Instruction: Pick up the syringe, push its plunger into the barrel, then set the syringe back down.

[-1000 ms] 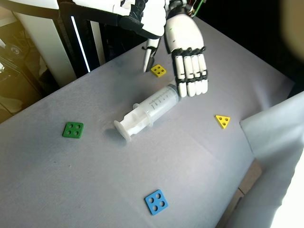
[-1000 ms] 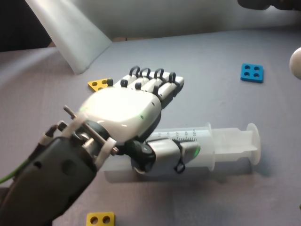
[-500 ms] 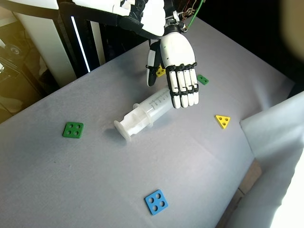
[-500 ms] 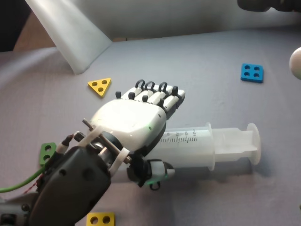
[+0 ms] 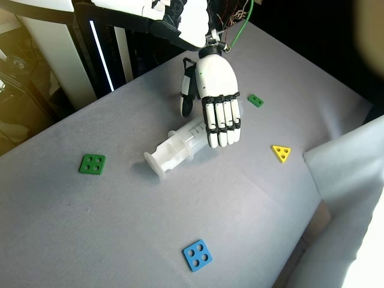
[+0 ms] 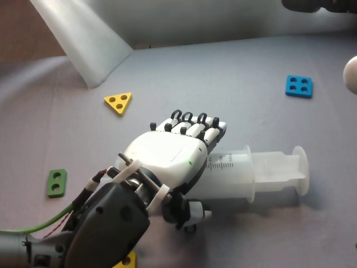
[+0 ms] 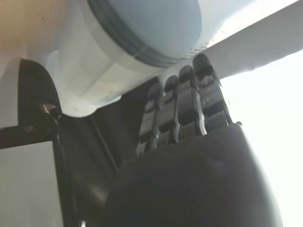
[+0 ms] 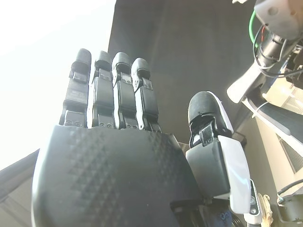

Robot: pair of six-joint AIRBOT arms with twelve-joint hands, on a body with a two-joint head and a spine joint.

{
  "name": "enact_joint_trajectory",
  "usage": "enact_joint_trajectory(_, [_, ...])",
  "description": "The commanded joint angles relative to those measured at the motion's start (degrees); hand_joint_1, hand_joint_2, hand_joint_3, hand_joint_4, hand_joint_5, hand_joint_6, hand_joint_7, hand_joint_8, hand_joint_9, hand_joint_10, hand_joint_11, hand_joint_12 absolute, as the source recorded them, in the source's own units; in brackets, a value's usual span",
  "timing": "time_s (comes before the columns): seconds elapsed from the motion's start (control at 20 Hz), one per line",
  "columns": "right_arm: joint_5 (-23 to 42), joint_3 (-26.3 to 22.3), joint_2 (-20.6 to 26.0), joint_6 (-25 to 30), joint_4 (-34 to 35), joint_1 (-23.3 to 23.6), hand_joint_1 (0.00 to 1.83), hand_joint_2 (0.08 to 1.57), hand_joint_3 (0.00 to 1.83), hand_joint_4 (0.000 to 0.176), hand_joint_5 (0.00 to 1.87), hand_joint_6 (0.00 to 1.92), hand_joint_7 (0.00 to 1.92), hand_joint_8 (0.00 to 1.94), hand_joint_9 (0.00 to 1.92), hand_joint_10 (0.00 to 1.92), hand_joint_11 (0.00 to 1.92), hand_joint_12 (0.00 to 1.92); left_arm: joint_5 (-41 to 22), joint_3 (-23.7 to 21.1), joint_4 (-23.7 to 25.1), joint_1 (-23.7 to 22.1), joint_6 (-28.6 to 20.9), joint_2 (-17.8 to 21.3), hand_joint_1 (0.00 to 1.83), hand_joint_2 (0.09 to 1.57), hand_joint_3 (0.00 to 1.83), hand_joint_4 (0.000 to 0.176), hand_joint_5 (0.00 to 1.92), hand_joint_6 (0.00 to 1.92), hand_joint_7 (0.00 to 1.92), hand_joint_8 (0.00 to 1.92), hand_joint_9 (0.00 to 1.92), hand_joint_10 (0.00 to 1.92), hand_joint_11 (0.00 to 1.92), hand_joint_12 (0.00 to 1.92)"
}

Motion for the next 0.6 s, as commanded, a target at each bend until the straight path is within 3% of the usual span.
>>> enact_joint_trajectory(0.0, [2.05,-0.22,0.10,0.21,1.89,1.08,0.00,1.36,0.00,0.000,0.23,0.00,0.19,0.00,0.13,0.00,0.00,0.29,-3.69,0.46,3.45,-0.06,-0.08,-0.50,1.05,1.01,0.00,0.000,0.10,0.00,0.05,0.00,0.06,0.00,0.00,0.35])
enact_joint_trajectory(0.35, [2.07,-0.22,0.10,0.21,1.89,1.08,0.00,1.36,0.00,0.000,0.25,0.01,0.20,0.00,0.14,0.00,0.00,0.30,-3.61,4.33,4.32,1.48,-0.54,-3.20,1.12,1.02,0.00,0.000,0.12,0.00,0.07,0.00,0.05,0.00,0.00,0.27])
enact_joint_trajectory(0.55, [2.09,-0.22,0.10,0.21,1.89,1.08,0.00,1.37,0.00,0.000,0.25,0.00,0.20,0.00,0.13,0.00,0.00,0.30,-3.59,5.51,4.62,1.98,-0.81,-4.73,1.12,1.03,0.00,0.000,0.12,0.00,0.07,0.00,0.08,0.00,0.00,0.41])
